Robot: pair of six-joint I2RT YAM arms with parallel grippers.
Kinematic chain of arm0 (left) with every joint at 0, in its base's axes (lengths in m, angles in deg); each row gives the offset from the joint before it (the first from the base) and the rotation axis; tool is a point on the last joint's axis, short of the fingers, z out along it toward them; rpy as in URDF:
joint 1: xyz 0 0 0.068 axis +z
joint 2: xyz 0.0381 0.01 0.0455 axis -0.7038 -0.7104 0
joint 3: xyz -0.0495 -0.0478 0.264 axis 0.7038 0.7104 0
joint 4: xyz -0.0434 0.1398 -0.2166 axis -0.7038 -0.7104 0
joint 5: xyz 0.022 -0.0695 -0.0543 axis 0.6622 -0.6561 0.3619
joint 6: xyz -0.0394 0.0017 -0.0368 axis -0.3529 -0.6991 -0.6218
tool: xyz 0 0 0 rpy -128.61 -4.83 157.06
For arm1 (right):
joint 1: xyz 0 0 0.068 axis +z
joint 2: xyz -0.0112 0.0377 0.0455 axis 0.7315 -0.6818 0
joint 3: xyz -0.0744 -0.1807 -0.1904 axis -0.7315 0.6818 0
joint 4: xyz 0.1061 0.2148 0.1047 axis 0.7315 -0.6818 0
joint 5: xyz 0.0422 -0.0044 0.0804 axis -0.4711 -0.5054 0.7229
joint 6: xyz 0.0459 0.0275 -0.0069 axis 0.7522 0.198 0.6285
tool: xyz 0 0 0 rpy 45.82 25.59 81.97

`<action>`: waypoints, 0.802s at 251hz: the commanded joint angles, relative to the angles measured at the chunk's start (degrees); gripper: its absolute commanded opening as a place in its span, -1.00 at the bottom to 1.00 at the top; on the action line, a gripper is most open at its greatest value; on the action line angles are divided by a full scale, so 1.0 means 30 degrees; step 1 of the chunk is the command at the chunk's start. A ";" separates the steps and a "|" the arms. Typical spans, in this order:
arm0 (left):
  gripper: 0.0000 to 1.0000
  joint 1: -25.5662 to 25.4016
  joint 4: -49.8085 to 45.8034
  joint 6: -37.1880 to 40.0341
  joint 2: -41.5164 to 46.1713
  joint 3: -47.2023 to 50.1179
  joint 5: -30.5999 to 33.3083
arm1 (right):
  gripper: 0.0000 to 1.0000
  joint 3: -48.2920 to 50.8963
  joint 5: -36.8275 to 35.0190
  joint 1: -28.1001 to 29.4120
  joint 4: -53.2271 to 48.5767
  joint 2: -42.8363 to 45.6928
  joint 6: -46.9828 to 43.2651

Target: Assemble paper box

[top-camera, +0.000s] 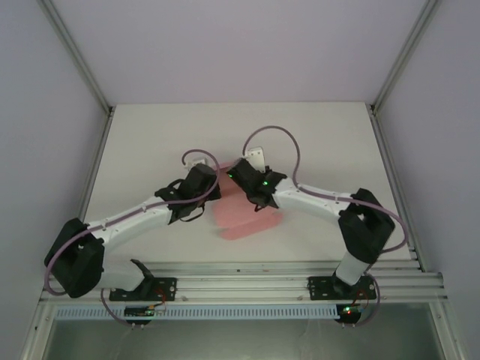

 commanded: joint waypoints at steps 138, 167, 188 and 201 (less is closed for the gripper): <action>-1.00 0.3120 -0.8922 2.0891 -0.3386 -0.6884 -0.6817 | 0.97 0.6927 0.9370 -0.3158 0.2437 1.1370 -0.1379; -0.92 0.2768 -1.1943 2.6388 -0.3925 -0.8354 -0.6848 | 0.97 0.7307 0.9510 -0.5282 -0.1216 1.2838 0.0812; -0.91 0.2572 -1.3889 2.8589 -0.4961 -1.0184 -0.5739 | 0.97 0.7940 1.0456 -0.6769 -0.2690 1.3716 0.1506; -0.91 0.2279 -1.4768 2.9387 -0.5873 -1.1390 -0.4751 | 0.97 0.8551 1.0964 -0.7370 -0.2855 1.4297 0.1514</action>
